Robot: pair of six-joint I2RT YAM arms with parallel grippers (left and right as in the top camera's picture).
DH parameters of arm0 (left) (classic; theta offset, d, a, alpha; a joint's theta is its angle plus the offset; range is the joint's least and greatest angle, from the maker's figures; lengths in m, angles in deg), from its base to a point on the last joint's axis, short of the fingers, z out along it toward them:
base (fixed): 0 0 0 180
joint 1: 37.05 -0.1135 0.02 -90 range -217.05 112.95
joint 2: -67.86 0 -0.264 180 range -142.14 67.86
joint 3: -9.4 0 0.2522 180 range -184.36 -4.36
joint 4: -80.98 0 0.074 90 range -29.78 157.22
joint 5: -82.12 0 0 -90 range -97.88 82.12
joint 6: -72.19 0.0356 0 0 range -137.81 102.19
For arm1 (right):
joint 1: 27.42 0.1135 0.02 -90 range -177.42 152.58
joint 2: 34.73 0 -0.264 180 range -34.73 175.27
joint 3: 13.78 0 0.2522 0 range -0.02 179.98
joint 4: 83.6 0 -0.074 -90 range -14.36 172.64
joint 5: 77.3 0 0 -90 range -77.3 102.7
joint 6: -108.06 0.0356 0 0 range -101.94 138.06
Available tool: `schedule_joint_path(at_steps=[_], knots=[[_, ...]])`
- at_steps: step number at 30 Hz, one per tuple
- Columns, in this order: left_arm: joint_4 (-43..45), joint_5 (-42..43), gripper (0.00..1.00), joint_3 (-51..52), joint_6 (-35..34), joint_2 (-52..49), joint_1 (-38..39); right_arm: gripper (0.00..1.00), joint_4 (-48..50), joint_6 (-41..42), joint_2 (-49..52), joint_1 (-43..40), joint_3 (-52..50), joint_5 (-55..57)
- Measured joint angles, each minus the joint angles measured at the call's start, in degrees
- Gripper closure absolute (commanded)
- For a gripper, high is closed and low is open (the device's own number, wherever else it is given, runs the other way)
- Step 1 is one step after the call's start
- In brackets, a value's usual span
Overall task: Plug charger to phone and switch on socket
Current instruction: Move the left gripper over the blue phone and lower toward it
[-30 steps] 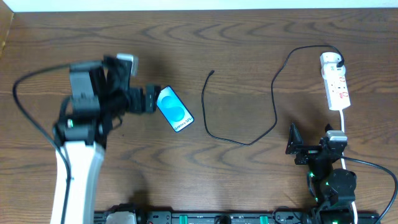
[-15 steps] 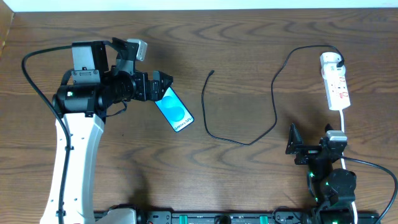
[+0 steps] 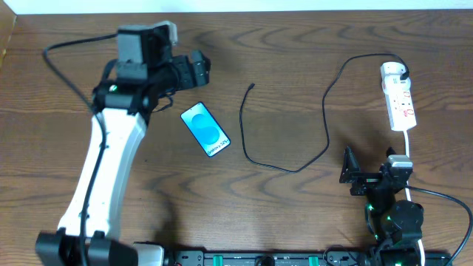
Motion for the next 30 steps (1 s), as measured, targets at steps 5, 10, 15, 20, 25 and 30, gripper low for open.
schedule_joint_path(at_steps=[5, 10, 15, 20, 25, 30], knots=[[-5.7, -7.1, 0.02, -6.0, -5.3, -7.7, 1.8, 0.01, 0.0, 0.0, 0.0, 0.0, 0.0, 0.0], [-8.9, -11.0, 0.02, -6.6, -12.0, -14.7, 1.8, 0.01, 0.0, 0.0, 0.0, 0.0, 0.0, 0.0], [-9.4, -12.5, 0.02, -6.6, -16.6, -20.2, 1.9, 0.01, 0.0, 0.0, 0.0, 0.0, 0.0, 0.0], [-10.7, -12.2, 0.02, -6.6, -18.4, -20.9, 1.9, 0.01, 0.0, 0.0, 0.0, 0.0, 0.0, 0.0], [-11.3, -12.1, 0.02, -4.9, -22.7, -20.9, 2.4, 0.01, 0.0, 0.0, 0.0, 0.0, 0.0, 0.0], [-11.6, -12.5, 0.02, -1.3, -27.1, -21.4, 3.0, 0.01, 0.0, 0.0, 0.0, 0.0, 0.0, 0.0]])
